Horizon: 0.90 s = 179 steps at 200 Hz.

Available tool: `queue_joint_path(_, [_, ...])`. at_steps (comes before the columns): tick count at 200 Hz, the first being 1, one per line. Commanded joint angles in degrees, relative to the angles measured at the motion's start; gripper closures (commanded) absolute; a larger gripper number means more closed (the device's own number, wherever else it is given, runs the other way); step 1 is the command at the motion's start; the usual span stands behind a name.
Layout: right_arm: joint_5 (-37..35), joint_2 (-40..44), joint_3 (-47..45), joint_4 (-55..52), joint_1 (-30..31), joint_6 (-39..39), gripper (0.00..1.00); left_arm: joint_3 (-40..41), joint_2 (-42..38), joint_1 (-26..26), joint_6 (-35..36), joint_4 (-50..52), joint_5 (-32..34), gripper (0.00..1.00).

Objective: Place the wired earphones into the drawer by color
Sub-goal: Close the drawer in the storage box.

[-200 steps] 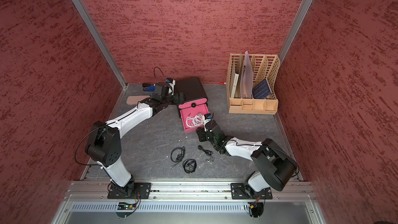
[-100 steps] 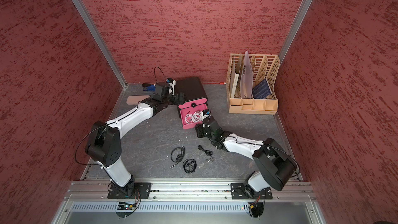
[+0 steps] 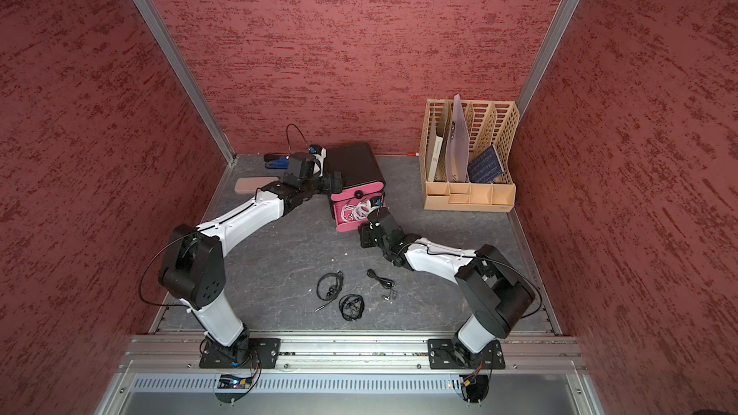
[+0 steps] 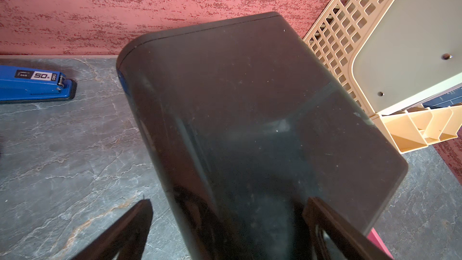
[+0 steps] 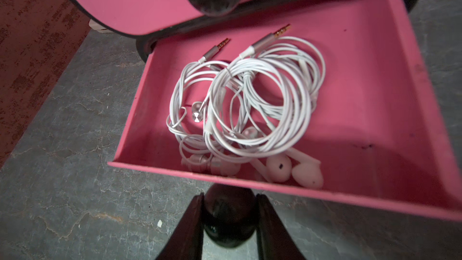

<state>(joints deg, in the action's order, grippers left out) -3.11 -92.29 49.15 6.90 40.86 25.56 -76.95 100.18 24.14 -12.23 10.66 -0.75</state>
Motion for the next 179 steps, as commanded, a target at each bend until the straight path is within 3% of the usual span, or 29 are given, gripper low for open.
queue_joint_path(1, [-1.63,-0.38,4.66,5.94,-0.17,-3.1,0.68,-0.1,1.59,0.51,0.31,3.47,0.4,0.0])
queue_joint_path(179, [1.62,-10.92,14.97,12.97,-4.45,-6.16,0.68,-0.04,1.24,0.64,0.11,3.41,0.2,0.0])
